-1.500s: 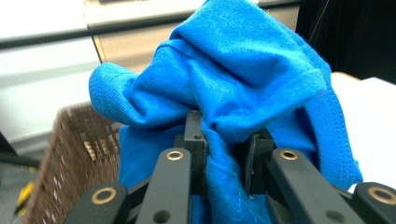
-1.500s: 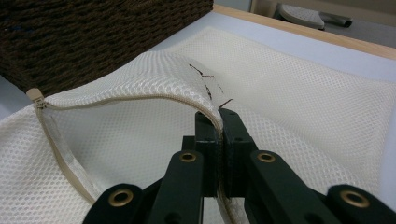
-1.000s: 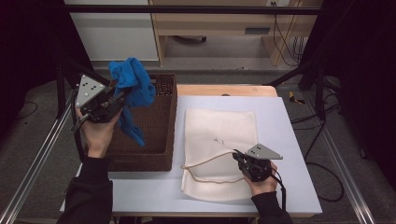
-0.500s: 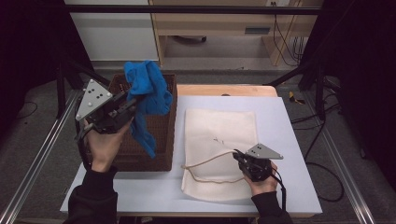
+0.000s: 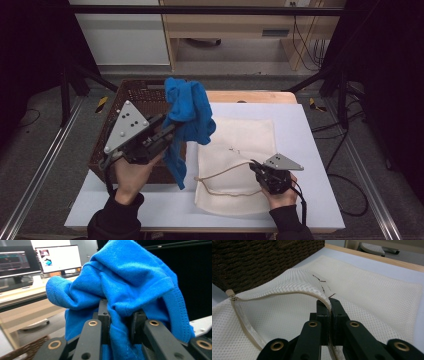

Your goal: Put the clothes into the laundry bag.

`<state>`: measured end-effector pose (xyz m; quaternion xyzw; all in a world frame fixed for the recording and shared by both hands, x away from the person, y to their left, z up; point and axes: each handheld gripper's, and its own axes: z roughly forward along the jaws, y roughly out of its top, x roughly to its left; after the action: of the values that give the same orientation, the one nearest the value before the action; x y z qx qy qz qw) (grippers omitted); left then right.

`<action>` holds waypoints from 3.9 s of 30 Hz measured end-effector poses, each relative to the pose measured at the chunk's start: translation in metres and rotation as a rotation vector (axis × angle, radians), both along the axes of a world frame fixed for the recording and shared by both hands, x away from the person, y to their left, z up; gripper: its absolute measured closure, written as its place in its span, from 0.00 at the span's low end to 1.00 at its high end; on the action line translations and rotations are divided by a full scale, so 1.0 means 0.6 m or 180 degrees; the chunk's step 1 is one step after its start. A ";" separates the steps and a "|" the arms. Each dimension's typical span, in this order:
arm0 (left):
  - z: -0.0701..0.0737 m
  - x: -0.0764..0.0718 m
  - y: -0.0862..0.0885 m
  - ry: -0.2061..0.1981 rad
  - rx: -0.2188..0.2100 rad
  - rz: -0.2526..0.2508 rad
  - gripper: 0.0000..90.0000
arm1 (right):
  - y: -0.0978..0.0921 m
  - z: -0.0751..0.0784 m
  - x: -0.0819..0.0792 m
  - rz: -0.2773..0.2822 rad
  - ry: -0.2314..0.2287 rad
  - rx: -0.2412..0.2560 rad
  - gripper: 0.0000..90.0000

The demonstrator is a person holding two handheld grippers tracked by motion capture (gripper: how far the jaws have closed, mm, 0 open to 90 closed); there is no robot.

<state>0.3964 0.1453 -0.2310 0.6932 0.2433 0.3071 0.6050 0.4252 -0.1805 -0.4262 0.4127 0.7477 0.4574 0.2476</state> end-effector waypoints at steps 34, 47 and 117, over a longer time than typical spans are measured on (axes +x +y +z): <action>-0.195 -0.058 -0.125 0.0631 0.0360 -0.0733 0.83 | -0.003 0.001 0.001 -0.0009 -0.0002 0.0033 0.97; -0.282 -0.041 -0.148 0.1055 0.0757 -0.0783 0.83 | -0.001 0.000 0.001 -0.0017 -0.0001 0.0026 0.97; -0.383 0.070 -0.222 0.1552 0.0967 -0.0084 0.69 | 0.004 -0.007 -0.002 0.0054 0.0036 0.0003 0.97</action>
<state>0.4386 0.0121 -0.4607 0.8324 0.3237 0.1564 0.4218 0.4243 -0.1782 -0.4304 0.4090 0.7524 0.4576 0.2393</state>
